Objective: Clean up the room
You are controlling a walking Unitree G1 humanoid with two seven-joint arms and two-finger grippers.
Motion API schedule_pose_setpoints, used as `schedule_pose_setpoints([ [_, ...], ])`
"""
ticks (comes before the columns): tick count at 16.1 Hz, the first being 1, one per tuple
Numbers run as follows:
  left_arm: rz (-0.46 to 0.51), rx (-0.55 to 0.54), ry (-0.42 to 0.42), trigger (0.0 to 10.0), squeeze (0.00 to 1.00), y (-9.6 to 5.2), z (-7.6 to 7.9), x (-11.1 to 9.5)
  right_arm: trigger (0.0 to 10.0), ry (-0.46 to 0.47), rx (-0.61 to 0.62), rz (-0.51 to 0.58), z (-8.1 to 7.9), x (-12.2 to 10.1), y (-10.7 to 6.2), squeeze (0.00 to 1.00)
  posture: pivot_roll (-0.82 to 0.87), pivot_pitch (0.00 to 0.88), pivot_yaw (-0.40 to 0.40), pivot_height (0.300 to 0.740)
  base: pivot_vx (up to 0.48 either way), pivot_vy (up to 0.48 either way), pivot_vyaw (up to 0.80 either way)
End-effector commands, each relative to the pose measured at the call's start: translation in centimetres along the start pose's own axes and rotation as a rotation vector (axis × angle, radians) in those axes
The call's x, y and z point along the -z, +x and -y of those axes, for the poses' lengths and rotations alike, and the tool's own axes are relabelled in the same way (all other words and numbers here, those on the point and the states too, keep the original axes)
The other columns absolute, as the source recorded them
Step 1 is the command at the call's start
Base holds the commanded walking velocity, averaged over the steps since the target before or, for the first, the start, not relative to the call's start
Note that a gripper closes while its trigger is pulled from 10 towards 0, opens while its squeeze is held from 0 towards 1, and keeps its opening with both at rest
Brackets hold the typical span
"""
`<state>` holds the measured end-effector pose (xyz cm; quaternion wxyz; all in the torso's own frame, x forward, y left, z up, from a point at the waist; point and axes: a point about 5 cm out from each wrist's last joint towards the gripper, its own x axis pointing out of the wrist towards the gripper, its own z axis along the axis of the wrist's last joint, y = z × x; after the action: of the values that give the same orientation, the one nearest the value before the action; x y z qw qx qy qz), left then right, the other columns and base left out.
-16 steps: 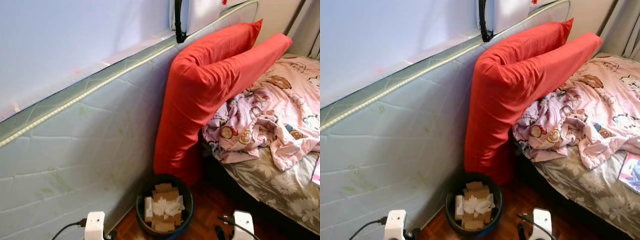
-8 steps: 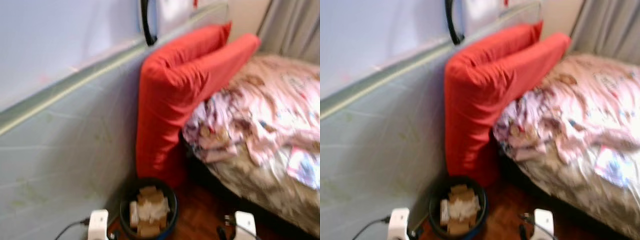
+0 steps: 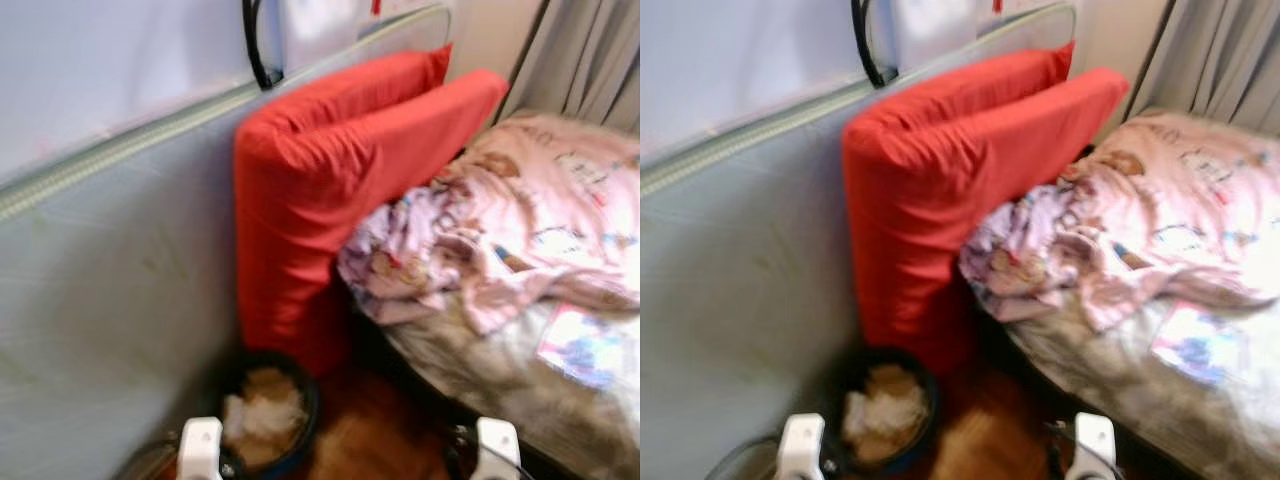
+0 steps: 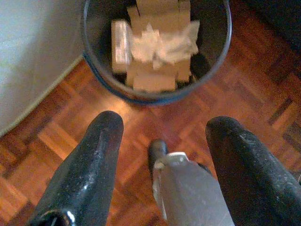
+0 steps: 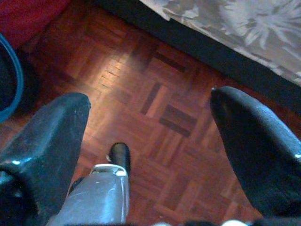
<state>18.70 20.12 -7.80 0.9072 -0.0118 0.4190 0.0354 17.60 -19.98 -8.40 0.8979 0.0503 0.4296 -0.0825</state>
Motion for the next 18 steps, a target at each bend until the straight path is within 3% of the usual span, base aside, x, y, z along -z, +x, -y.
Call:
schedule_pose_setpoints([
  [1, -0.011, -0.003, 0.009, 10.0, 0.0, -0.07, -0.1, 0.3, 10.0, 0.003, -0.008, -0.019, -0.29, 0.4, -0.04, 0.0, 0.01, 0.01, 0.001, 0.74, 0.0, -0.349, 0.0],
  [7, -0.009, -0.002, 0.004, 10.0, 0.0, -0.04, 0.04, 0.24, 10.0, -0.002, -0.012, -0.014, -0.33, 0.23, 0.0, 0.0, 0.0, 0.016, -0.005, 0.74, 0.0, -0.347, -0.73],
  [18, 0.005, 0.0, 0.007, 10.0, 0.0, 0.02, 0.16, -0.05, 10.0, 0.001, -0.009, -0.001, -0.35, 0.13, -0.01, 0.0, -0.01, 0.032, 0.001, 0.74, 0.0, -0.346, 0.0],
])
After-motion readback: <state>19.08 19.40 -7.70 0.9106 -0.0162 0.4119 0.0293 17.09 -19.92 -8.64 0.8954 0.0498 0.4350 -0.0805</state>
